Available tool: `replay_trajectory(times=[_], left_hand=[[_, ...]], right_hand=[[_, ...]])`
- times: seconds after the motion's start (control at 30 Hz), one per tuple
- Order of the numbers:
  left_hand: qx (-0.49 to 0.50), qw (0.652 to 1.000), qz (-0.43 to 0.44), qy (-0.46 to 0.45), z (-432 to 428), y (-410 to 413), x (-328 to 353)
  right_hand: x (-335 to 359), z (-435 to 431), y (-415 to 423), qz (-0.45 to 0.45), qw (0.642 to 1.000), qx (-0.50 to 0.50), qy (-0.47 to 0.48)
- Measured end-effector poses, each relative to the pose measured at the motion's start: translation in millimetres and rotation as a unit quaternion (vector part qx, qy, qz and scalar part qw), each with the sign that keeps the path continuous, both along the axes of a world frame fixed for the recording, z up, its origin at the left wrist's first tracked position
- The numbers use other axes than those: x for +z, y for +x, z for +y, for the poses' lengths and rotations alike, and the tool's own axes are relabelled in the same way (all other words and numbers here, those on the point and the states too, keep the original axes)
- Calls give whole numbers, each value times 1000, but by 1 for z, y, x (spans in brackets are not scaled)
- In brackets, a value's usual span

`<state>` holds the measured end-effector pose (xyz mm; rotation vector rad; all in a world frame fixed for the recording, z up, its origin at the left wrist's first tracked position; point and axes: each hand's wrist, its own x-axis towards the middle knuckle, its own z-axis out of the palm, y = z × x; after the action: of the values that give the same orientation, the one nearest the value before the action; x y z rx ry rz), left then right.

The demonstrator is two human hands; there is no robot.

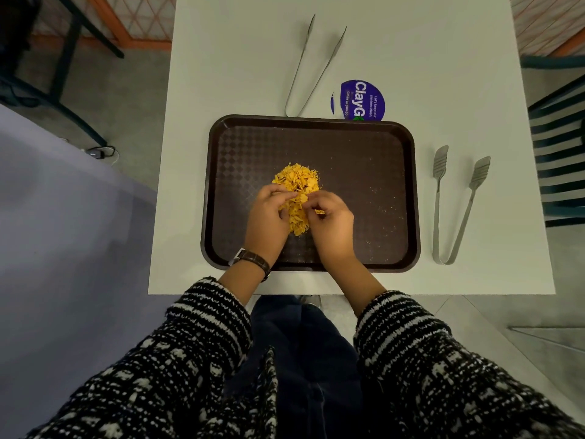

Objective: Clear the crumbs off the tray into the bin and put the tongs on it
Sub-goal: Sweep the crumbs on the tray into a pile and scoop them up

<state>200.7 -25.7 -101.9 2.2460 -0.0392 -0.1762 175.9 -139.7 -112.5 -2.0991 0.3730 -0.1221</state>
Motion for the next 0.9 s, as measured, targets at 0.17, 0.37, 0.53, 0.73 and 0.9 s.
replay_trajectory(times=[0.17,0.37,0.53,0.73,0.9], left_hand=[[33,998,33,-43,5,-1,-1],[113,992,25,-45,13,-5,-21],[36,998,34,37,5,2,-44],[-15,996,25,81,-10,19,-56],[-58,994,37,85,-20,23,-63]], right_hand=[[-3,-7,-2,-6,999,-4,-32],[-27,-29,-5,47,996,-18,-70],[-40,-21,-5,93,993,37,-55],[-44,5,13,86,993,75,-13],[-49,15,24,75,994,75,26]])
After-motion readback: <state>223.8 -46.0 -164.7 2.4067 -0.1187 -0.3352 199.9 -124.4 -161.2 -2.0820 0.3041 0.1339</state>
